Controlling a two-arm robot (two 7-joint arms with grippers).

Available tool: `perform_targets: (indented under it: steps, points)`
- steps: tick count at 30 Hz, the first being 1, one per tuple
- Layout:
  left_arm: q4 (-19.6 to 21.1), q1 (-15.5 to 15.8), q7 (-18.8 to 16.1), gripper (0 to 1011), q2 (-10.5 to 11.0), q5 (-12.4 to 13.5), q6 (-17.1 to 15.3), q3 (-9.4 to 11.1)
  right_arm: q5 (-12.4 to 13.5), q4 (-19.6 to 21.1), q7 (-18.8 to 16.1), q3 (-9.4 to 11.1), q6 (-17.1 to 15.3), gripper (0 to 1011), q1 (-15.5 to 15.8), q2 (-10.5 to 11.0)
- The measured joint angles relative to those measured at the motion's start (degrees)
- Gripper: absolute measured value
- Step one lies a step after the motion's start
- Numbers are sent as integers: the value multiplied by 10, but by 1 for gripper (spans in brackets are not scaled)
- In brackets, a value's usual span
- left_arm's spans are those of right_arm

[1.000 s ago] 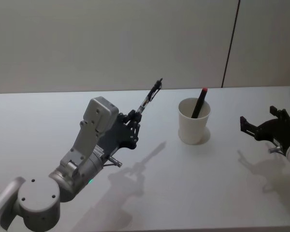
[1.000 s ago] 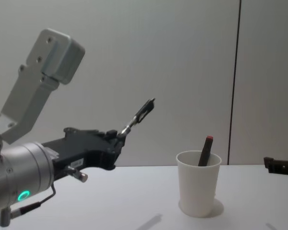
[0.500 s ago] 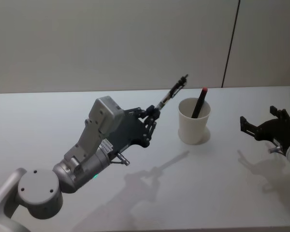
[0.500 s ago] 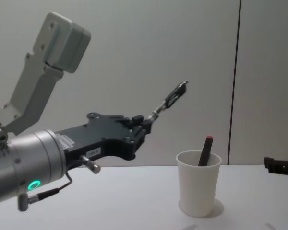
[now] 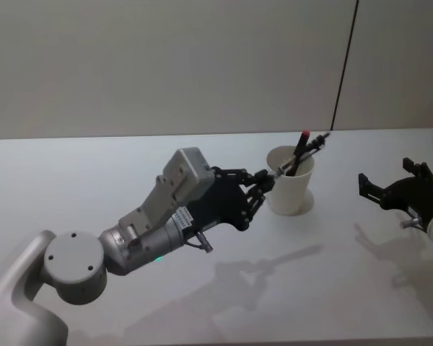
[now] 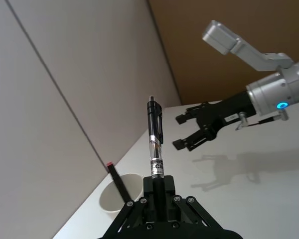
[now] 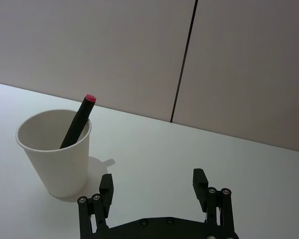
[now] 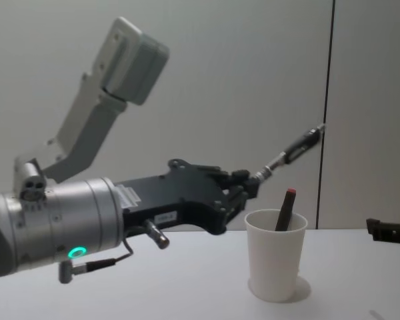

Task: Place the pen into the pen holder.

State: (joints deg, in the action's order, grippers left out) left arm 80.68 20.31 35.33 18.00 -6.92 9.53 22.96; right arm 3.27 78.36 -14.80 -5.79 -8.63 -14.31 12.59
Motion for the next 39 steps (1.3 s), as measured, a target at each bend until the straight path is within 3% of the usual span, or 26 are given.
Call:
perform_targets:
  steps: [9, 17, 39]
  points:
    - [-30, 24, 52, 129, -16, 9, 3, 9, 0, 0, 0, 0, 0, 1001, 0, 0]
    - [-56, 40, 74, 129, -27, 9, 5, 15, 0, 0, 0, 0, 0, 1001, 0, 0]
    - [-86, 56, 92, 129, -40, 6, 8, 23, 1, 0, -1, 0, 3, 1001, 1, 0]
